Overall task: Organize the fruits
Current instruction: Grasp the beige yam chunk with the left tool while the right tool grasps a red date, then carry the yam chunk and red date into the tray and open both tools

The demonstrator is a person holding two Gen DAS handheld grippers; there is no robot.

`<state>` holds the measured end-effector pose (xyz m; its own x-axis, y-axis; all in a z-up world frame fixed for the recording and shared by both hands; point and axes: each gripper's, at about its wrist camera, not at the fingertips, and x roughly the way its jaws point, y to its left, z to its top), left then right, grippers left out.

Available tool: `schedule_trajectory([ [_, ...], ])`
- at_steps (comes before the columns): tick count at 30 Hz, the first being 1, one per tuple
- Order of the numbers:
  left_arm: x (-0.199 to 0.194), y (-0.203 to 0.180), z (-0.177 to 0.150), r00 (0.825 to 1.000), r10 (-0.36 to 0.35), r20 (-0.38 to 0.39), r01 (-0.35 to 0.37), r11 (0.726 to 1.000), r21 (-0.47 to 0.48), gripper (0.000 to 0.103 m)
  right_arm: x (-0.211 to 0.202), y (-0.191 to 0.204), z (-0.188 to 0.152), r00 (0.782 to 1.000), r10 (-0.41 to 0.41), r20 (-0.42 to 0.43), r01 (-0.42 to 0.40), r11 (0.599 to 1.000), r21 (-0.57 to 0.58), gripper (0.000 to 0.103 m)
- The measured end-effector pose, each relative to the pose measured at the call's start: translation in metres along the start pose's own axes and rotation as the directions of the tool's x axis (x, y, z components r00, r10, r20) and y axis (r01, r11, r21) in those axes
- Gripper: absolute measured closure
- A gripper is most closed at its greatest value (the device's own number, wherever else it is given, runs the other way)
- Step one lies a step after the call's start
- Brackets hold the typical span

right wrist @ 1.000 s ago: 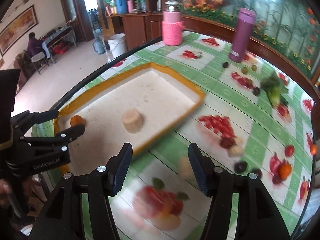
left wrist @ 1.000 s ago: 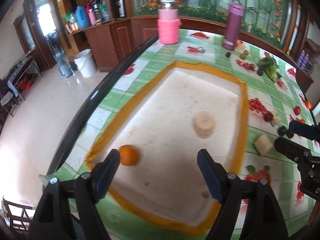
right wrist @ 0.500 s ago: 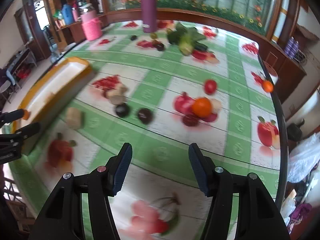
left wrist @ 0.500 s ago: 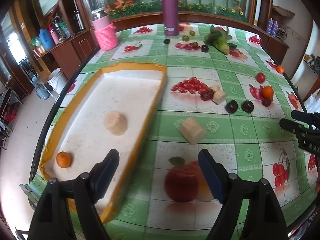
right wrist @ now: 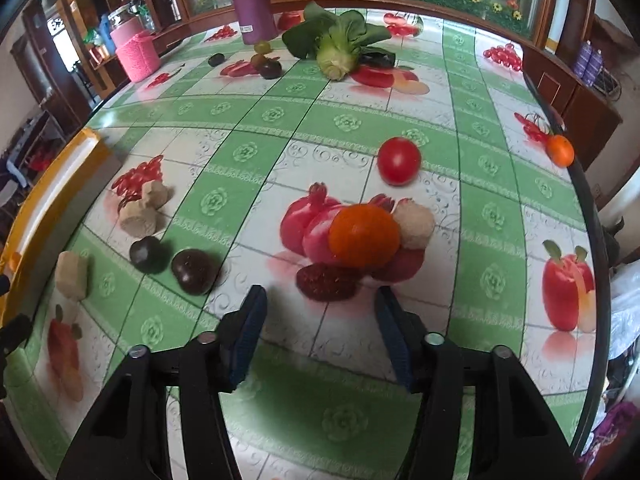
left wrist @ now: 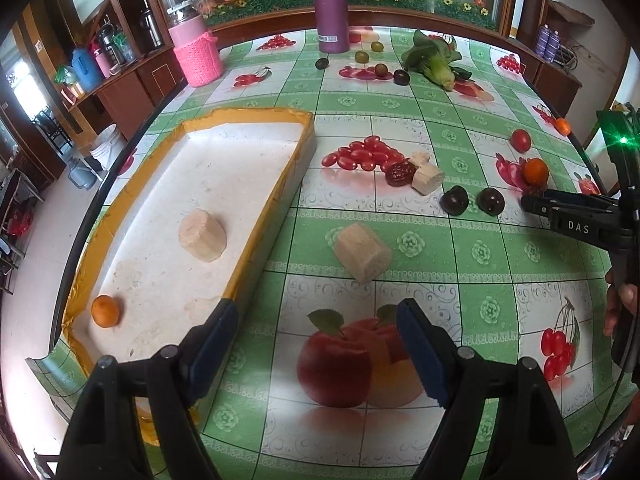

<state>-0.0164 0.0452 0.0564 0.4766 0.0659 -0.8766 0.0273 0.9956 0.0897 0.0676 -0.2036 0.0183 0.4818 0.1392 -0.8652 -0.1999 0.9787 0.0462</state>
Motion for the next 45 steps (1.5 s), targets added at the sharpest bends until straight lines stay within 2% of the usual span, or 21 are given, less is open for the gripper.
schedule_trajectory([
  [1, 0.001, -0.001, 0.001, 1.0, -0.001, -0.003, 0.001, 1.0, -0.001, 0.02, 0.0, -0.001, 0.0, 1.0, 0.0, 0.006, 0.001, 1.0, -0.01, 0.067],
  [3, 0.005, -0.003, 0.003, 1.0, -0.006, -0.011, 0.006, 1.0, -0.002, 0.02, -0.001, 0.0, 0.0, 1.0, 0.007, 0.015, -0.007, 0.999, -0.032, 0.073],
  [6, 0.012, -0.008, 0.008, 0.999, -0.022, -0.027, 0.022, 1.0, -0.007, 0.02, -0.004, 0.0, -0.001, 1.0, 0.005, 0.024, -0.004, 0.999, -0.048, 0.073],
  [14, 0.037, -0.027, 0.021, 0.995, -0.065, -0.075, 0.064, 0.998, -0.012, 0.02, -0.032, -0.014, -0.011, 0.995, 0.089, 0.041, -0.089, 0.996, 0.002, 0.072],
  [20, 0.062, -0.03, 0.029, 0.986, -0.106, -0.132, 0.099, 0.994, -0.054, 0.021, -0.042, -0.021, -0.017, 0.992, 0.116, 0.05, -0.118, 0.993, 0.029, 0.072],
  [23, 0.066, -0.031, 0.031, 0.989, -0.095, -0.113, 0.089, 0.995, -0.052, 0.038, -0.043, -0.023, -0.02, 0.993, 0.111, 0.041, -0.112, 0.993, 0.028, 0.072],
  [24, 0.065, -0.032, 0.032, 0.99, -0.09, -0.105, 0.086, 0.995, -0.044, 0.048, -0.043, -0.023, -0.021, 0.993, 0.109, 0.037, -0.11, 0.993, 0.029, 0.072],
  [25, 0.063, -0.032, 0.032, 0.99, -0.101, -0.097, 0.097, 0.994, -0.041, 0.062, -0.043, -0.024, -0.021, 0.994, 0.108, 0.034, -0.109, 0.994, 0.031, 0.072],
  [28, 0.06, -0.03, 0.032, 0.981, -0.163, -0.101, 0.157, 0.986, -0.062, 0.063, -0.045, -0.024, -0.023, 0.994, 0.106, 0.034, -0.108, 0.993, 0.037, 0.072],
  [37, 0.032, -0.041, 0.019, 0.957, -0.276, -0.085, 0.274, 0.961, -0.036, 0.063, -0.072, -0.011, -0.028, 0.995, 0.077, 0.059, -0.077, 0.997, 0.005, 0.073],
  [45, -0.004, -0.047, 0.012, 0.943, -0.332, -0.032, 0.332, 0.943, 0.03, 0.063, -0.103, 0.0, -0.038, 0.995, 0.049, 0.092, -0.049, 0.999, 0.001, 0.073],
])
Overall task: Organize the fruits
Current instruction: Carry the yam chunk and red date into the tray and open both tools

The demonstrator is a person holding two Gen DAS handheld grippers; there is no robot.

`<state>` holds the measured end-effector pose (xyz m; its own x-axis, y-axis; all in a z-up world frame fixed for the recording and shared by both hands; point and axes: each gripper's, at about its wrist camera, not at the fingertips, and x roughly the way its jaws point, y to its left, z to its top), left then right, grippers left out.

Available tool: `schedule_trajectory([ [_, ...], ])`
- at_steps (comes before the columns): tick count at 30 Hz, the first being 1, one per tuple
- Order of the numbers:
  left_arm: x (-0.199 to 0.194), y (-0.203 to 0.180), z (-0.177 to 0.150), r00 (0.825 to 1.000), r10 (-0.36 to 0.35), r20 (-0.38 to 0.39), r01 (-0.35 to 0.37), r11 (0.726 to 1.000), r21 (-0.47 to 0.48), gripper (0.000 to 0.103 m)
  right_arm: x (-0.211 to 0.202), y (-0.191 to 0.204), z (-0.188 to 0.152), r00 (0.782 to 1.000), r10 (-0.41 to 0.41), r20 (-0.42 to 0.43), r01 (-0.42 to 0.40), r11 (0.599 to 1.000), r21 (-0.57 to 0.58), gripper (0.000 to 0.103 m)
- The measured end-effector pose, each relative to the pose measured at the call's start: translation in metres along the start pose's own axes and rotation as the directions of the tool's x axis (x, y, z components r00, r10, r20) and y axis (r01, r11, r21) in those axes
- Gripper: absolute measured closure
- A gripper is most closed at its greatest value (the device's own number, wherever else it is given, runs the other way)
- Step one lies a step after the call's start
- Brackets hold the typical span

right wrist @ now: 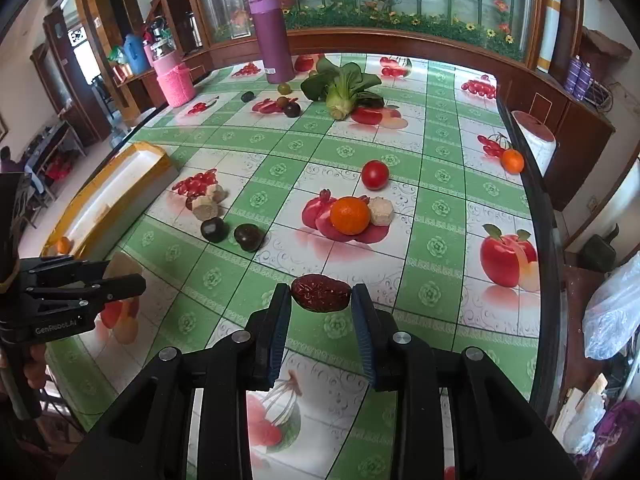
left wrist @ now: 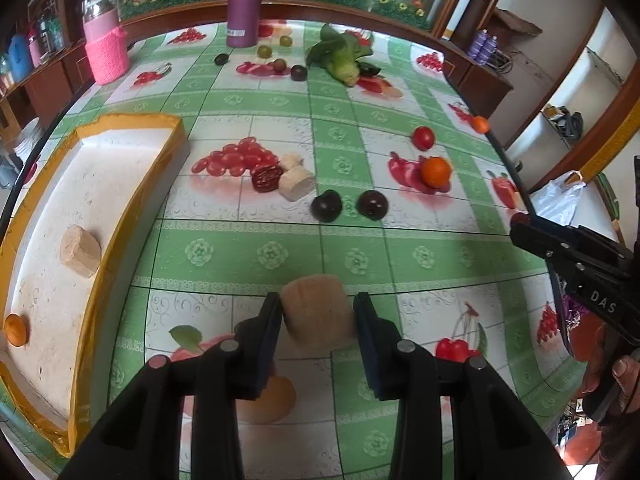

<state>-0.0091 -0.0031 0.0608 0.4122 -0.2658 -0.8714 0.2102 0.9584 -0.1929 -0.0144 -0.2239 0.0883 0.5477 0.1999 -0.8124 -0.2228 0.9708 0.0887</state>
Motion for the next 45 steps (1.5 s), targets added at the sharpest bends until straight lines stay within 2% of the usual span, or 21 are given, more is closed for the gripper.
schedule_trajectory([
  [7, -0.019, 0.016, -0.007, 1.0, -0.006, 0.022, 0.006, 1.0, -0.008, 0.063, 0.003, 0.027, -0.014, 1.0, -0.018, -0.021, 0.018, 0.999, -0.028, 0.072],
  [13, -0.036, 0.05, -0.015, 0.999, 0.017, 0.043, -0.015, 0.998, -0.056, 0.063, 0.016, 0.075, -0.011, 0.999, 0.027, -0.036, -0.03, 0.995, -0.093, 0.073],
  [23, -0.059, 0.122, -0.027, 0.992, 0.096, 0.083, -0.081, 0.983, -0.163, 0.063, 0.031, 0.162, 0.022, 0.992, 0.119, -0.036, -0.123, 0.972, -0.202, 0.073],
  [35, -0.066, 0.215, -0.036, 0.973, 0.216, 0.075, -0.185, 0.936, -0.299, 0.063, 0.06, 0.252, 0.067, 0.978, 0.203, -0.045, -0.208, 0.94, -0.271, 0.073],
  [42, -0.053, 0.251, -0.026, 0.969, 0.245, 0.041, -0.219, 0.921, -0.323, 0.063, 0.094, 0.278, 0.097, 0.979, 0.194, -0.056, -0.202, 0.94, -0.274, 0.073],
  [45, -0.044, 0.257, -0.02, 0.971, 0.237, 0.026, -0.217, 0.922, -0.32, 0.063, 0.116, 0.284, 0.104, 0.98, 0.179, -0.09, -0.197, 0.944, -0.265, 0.073],
])
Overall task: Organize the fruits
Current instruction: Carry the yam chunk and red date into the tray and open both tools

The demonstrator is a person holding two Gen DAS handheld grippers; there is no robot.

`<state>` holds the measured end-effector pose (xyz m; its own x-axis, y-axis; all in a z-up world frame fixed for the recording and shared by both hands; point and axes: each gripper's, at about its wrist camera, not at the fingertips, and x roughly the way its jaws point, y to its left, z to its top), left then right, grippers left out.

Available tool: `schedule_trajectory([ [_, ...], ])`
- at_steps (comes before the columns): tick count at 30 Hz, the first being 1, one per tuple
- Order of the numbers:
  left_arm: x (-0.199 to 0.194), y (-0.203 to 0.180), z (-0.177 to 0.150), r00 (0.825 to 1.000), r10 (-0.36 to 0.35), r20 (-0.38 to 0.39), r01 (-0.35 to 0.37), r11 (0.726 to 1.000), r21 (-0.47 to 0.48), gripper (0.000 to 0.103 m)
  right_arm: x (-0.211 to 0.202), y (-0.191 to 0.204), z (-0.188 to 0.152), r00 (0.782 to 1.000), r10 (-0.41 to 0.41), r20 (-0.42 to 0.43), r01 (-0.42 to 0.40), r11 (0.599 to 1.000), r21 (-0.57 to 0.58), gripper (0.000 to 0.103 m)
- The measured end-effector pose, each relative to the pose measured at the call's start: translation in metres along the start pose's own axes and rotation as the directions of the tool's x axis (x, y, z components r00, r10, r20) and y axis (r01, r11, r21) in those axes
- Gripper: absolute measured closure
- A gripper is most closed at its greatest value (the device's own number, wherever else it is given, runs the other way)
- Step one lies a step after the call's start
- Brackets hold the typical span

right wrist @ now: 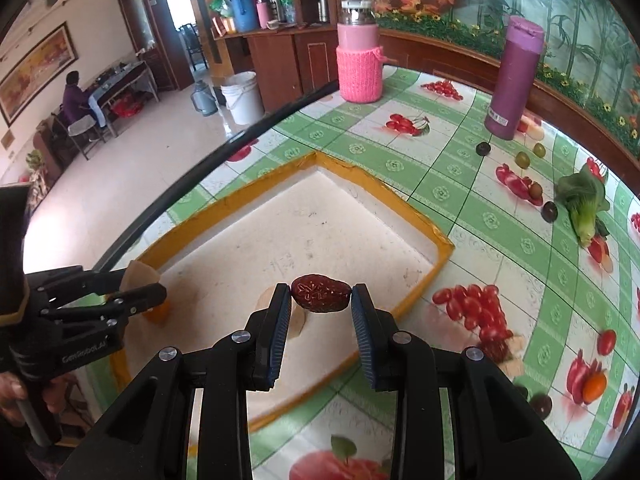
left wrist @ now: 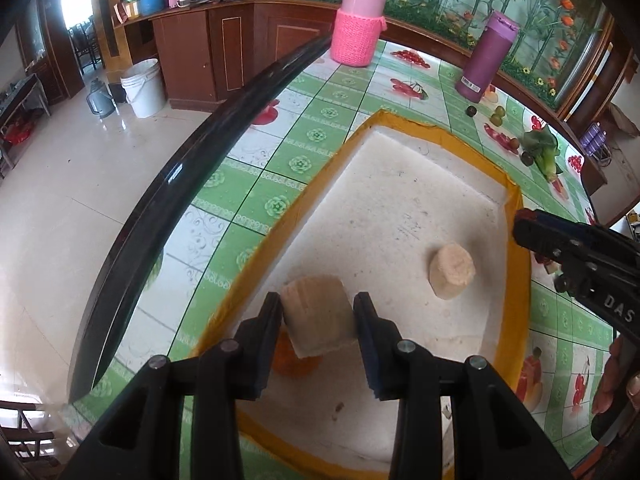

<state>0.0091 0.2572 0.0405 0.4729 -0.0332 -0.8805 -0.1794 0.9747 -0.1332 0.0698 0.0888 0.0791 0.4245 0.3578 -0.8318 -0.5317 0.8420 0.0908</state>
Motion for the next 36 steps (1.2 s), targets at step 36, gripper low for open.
schedule_trajectory([
  [36, 0.024, -0.003, -0.005, 0.994, 0.096, -0.057, -0.092, 0.993, 0.078, 0.043, 0.05, -0.01, 0.003, 0.995, -0.044, -0.093, 0.041, 0.999, -0.029, 0.063],
])
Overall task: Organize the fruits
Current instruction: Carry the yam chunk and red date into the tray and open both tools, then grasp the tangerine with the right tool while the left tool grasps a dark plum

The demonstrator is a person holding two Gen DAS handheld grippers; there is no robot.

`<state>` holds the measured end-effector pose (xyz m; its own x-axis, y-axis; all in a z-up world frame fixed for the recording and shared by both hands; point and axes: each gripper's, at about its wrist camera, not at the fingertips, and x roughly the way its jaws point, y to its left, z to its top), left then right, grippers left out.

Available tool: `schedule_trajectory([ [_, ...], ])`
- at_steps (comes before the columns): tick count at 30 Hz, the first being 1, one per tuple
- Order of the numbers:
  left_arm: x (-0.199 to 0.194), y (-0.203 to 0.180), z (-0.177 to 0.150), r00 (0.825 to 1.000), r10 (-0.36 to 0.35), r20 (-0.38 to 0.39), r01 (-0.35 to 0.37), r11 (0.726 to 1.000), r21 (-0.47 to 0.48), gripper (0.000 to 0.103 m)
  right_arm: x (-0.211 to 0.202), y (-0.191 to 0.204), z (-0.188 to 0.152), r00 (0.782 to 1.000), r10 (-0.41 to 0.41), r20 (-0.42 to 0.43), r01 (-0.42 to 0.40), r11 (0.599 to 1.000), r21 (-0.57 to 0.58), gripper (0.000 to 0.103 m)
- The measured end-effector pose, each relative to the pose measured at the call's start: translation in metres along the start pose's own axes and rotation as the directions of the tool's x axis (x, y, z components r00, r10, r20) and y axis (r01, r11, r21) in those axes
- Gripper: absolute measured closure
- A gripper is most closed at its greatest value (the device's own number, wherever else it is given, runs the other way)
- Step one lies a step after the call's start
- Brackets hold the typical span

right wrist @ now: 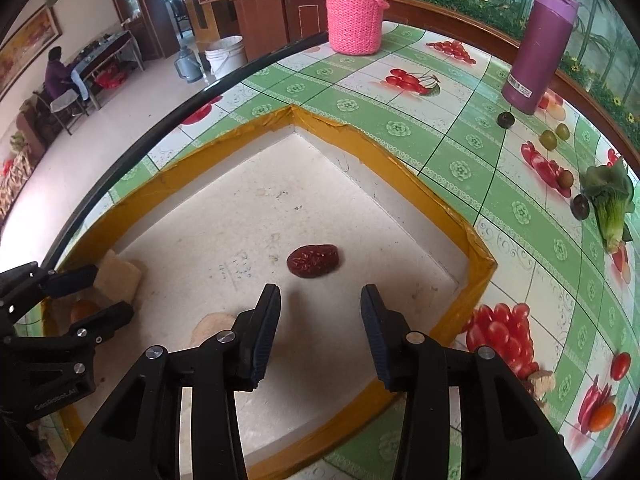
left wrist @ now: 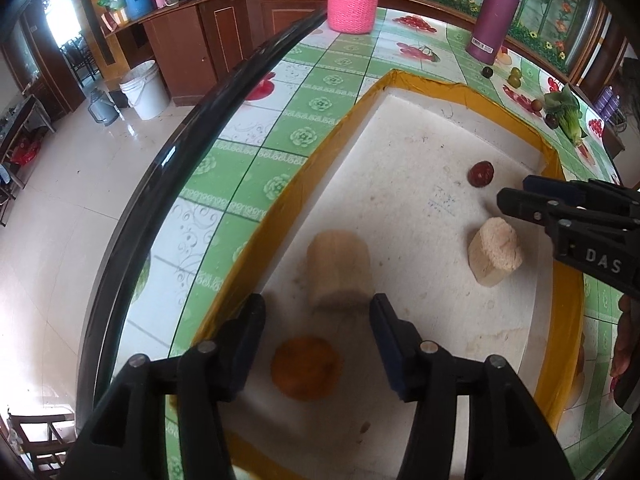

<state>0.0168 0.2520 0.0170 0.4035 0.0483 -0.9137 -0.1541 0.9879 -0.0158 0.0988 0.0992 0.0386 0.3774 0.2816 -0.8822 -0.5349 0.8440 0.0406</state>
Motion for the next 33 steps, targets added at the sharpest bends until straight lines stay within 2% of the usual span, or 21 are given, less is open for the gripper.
schedule_trajectory([
  [8, -0.022, -0.001, -0.014, 0.999, 0.021, 0.044, -0.02, 1.0, -0.021, 0.034, -0.035, 0.007, -0.021, 0.999, 0.013, 0.043, -0.014, 1.0, 0.004, 0.062],
  [13, -0.036, -0.015, -0.02, 0.996, 0.041, 0.08, -0.041, 0.999, -0.006, 0.025, -0.06, 0.002, -0.042, 0.998, 0.013, 0.068, -0.014, 1.0, 0.016, 0.059],
  [18, -0.045, -0.036, -0.023, 0.995, 0.036, 0.093, -0.038, 0.999, 0.022, 0.022, -0.08, -0.014, -0.068, 0.997, 0.005, 0.076, -0.008, 0.999, 0.043, 0.058],
  [20, -0.048, -0.045, -0.024, 0.995, 0.033, 0.095, -0.036, 0.999, 0.033, 0.021, -0.086, -0.023, -0.079, 0.997, 0.0, 0.074, -0.005, 0.998, 0.063, 0.055],
  [22, -0.051, -0.056, -0.024, 0.995, 0.031, 0.097, -0.036, 0.998, 0.047, 0.018, -0.092, -0.034, -0.093, 0.997, -0.016, 0.074, 0.01, 0.997, 0.082, 0.047],
  [26, -0.058, -0.082, -0.023, 0.994, 0.004, 0.107, -0.012, 0.997, 0.082, 0.017, -0.1, -0.059, -0.119, 0.997, -0.045, 0.062, 0.037, 0.992, 0.121, 0.046],
  [29, -0.065, -0.106, -0.025, 0.993, -0.024, 0.112, 0.011, 0.993, 0.119, 0.016, -0.106, -0.088, -0.14, 0.996, -0.066, 0.054, 0.056, 0.983, 0.178, 0.045],
  [31, -0.068, -0.124, -0.025, 0.993, -0.037, 0.115, 0.02, 0.988, 0.153, 0.014, -0.113, -0.115, -0.152, 0.994, -0.093, 0.056, 0.077, 0.97, 0.232, 0.039],
  [33, -0.068, -0.142, -0.025, 0.993, -0.05, 0.111, 0.029, 0.982, 0.186, 0.014, -0.119, -0.14, -0.161, 0.99, -0.132, 0.057, 0.111, 0.955, 0.276, 0.037],
])
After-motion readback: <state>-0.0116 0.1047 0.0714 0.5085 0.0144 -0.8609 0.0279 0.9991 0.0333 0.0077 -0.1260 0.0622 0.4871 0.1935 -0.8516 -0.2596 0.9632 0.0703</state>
